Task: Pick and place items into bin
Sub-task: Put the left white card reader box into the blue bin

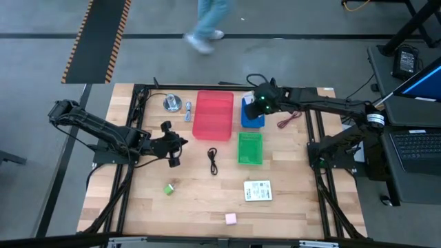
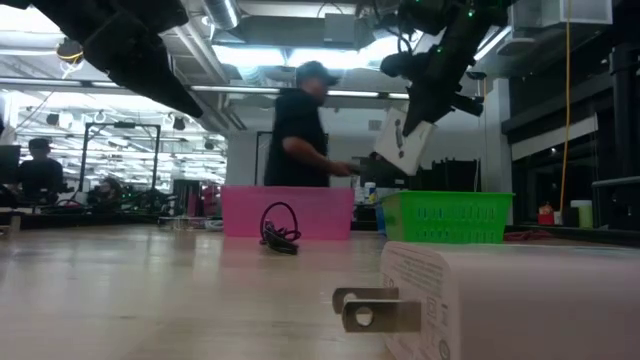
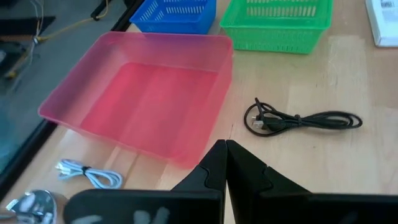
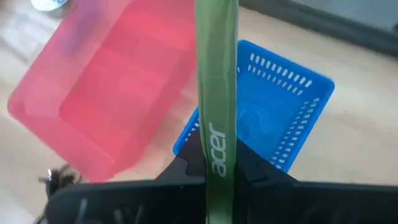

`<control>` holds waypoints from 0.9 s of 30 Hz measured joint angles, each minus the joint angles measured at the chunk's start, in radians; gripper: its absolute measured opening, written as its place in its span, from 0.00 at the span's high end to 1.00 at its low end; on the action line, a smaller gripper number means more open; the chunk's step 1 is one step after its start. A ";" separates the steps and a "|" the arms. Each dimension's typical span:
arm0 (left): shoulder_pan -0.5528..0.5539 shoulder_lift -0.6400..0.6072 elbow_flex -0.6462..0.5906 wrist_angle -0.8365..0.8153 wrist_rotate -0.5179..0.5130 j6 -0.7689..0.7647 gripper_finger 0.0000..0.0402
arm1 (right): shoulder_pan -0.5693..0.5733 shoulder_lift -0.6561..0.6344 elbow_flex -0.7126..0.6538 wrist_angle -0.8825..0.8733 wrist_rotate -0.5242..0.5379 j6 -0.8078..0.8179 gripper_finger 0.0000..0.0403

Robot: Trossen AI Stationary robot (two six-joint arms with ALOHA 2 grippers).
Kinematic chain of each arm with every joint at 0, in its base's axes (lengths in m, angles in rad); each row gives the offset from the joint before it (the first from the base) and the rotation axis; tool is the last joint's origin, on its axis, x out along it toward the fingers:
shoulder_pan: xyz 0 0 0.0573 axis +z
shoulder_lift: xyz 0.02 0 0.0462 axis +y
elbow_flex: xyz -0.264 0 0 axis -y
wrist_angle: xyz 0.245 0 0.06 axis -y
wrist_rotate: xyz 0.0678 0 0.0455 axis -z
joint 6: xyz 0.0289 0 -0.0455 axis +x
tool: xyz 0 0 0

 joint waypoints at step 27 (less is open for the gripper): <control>0.000 0.000 0.000 -0.008 0.001 0.150 1.00 | -0.013 0.023 -0.126 0.152 -0.065 0.364 0.97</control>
